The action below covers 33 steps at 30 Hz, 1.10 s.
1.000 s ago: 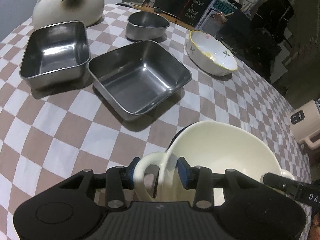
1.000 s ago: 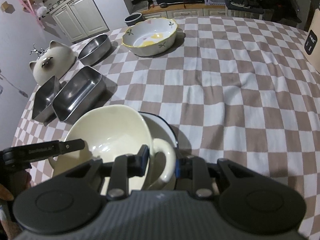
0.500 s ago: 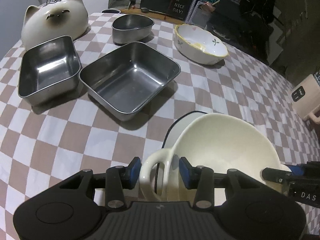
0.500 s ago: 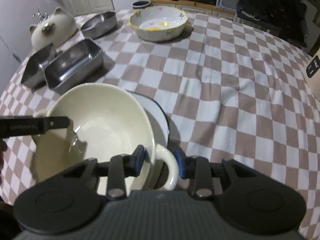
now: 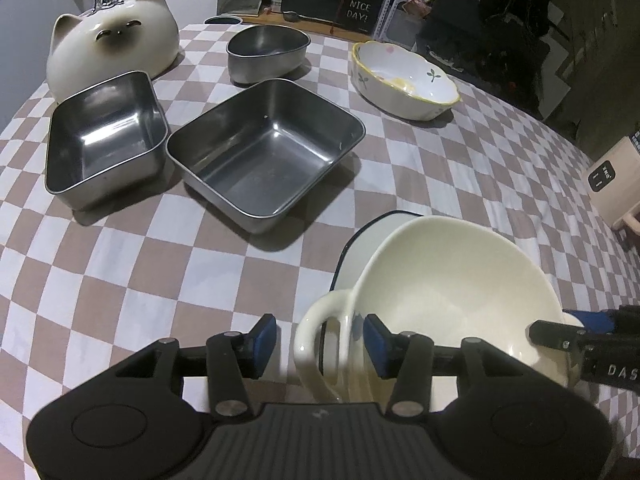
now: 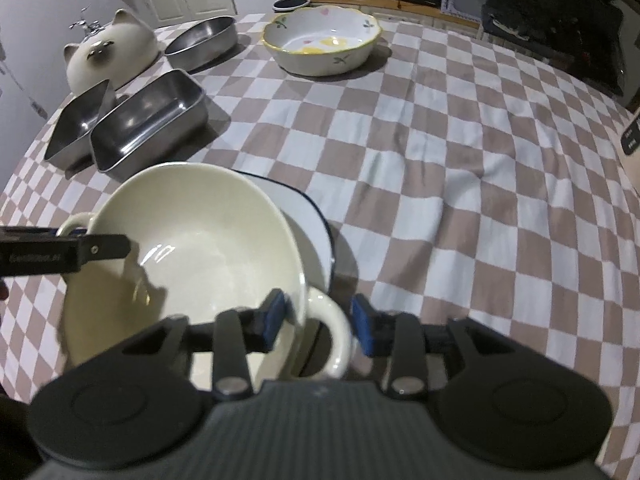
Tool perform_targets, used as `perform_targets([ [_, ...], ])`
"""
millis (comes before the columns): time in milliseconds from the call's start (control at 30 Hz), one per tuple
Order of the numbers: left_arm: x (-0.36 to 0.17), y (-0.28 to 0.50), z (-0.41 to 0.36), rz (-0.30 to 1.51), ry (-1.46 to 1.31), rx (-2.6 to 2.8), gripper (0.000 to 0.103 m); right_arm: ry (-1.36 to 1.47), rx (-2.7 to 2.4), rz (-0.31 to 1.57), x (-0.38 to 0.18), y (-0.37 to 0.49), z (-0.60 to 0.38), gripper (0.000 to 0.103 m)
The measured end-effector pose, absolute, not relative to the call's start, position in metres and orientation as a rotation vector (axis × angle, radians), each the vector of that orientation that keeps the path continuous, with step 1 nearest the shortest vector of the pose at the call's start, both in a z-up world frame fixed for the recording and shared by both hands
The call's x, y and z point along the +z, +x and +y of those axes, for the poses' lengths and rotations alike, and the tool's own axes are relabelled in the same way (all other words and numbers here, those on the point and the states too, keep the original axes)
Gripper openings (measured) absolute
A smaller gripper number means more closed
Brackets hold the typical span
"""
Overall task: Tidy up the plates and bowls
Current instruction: 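Lower the cream bowl onto the white plate with both tools, then open both tools and lift them away from the bowl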
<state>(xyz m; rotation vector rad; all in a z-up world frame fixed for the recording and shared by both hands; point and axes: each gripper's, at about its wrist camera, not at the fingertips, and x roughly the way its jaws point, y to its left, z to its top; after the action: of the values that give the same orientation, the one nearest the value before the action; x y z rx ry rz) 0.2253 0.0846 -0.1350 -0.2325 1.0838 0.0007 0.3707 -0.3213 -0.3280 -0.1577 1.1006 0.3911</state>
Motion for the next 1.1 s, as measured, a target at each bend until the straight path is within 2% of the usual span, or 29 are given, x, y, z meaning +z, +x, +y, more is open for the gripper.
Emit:
perform_targets([
  [33, -0.135, 0.225, 0.085, 1.085, -0.229, 0.003, 0.053, -0.139, 0.383, 1.11, -0.329, 0.372, -0.324, 0.061],
  [100, -0.135, 0.225, 0.085, 1.089, -0.228, 0.005, 0.054, -0.079, 0.379, 1.138, -0.333, 0.374, -0.332, 0.064],
  [333, -0.134, 0.223, 0.084, 1.104, -0.197, 0.027, 0.065, 0.008, 0.386, 1.184, -0.337, 0.376, -0.345, 0.064],
  [467, -0.134, 0.221, 0.084, 1.126, -0.183, 0.037, 0.068, 0.019, 0.372, 1.2, -0.339, 0.375, -0.347, 0.068],
  [567, -0.134, 0.219, 0.082, 1.141, -0.163, 0.041, 0.077, 0.027, 0.354, 1.208, -0.341, 0.374, -0.348, 0.075],
  [633, -0.132, 0.217, 0.08, 1.139, -0.148, 0.041, 0.086, 0.015, 0.336, 1.207, -0.342, 0.371, -0.349, 0.086],
  [733, -0.128, 0.214, 0.078, 1.136, -0.138, 0.04, 0.093, 0.009, 0.341, 1.2, -0.342, 0.367, -0.35, 0.093],
  [800, -0.125, 0.212, 0.077, 1.134, -0.136, 0.042, 0.097, 0.012, 0.355, 1.192, -0.34, 0.365, -0.351, 0.094],
  [900, -0.12, 0.208, 0.076, 1.128, -0.133, 0.043, 0.102, 0.008, 0.362, 1.171, -0.334, 0.356, -0.357, 0.103],
  [1100, -0.109, 0.199, 0.077, 1.11, -0.144, 0.052, 0.103, 0.019, 0.386, 1.144, -0.324, 0.345, -0.364, 0.103],
])
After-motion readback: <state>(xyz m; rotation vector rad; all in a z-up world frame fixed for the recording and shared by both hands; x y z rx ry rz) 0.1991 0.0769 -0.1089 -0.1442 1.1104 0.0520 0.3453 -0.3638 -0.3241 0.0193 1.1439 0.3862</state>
